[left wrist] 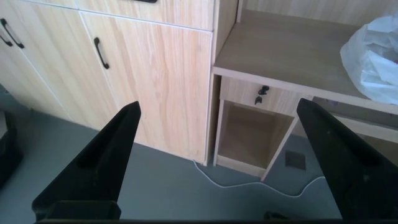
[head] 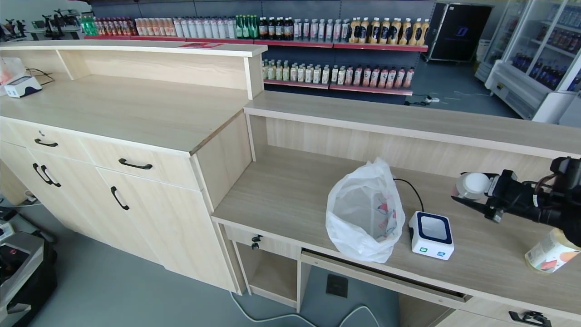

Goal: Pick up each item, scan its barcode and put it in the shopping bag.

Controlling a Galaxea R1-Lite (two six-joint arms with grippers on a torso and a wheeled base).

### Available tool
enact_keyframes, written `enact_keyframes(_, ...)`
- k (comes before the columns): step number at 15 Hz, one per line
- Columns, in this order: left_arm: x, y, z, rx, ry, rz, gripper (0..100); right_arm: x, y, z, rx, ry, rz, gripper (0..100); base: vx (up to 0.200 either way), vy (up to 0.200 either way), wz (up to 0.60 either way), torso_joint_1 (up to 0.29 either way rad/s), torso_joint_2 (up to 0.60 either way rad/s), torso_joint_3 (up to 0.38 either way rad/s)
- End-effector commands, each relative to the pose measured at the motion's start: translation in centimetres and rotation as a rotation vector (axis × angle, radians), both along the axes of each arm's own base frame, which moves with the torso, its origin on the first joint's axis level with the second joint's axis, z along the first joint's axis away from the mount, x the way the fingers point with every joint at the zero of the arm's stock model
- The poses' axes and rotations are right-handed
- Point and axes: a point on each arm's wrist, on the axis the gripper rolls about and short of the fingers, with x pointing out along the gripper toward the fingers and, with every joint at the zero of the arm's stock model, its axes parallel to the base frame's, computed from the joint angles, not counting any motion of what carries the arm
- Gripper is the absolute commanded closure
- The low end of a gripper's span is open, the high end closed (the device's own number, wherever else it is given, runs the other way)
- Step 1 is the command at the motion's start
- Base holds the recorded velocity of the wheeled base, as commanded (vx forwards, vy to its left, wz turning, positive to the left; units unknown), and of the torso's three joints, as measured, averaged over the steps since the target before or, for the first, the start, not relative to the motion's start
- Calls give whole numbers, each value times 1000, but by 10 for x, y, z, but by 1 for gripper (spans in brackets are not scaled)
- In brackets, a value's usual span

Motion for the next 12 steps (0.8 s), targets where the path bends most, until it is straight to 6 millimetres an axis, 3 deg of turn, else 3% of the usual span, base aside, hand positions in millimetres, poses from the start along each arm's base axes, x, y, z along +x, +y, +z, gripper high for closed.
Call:
enact_keyframes(1, 0, 0, 0, 0, 0, 1, 0, 5, 3, -15, 13, 31, 11, 100, 0, 0, 0, 0, 0, 0)
enact_keyframes(6, 0, 0, 0, 0, 0, 1, 0, 12, 0, -33, 19, 41, 11, 100, 0, 0, 0, 0, 0, 0)
enact_keyframes(12, 0, 0, 0, 0, 0, 1, 0, 36, 13, -49, 57, 6, 47, 100, 0, 0, 0, 0, 0, 0)
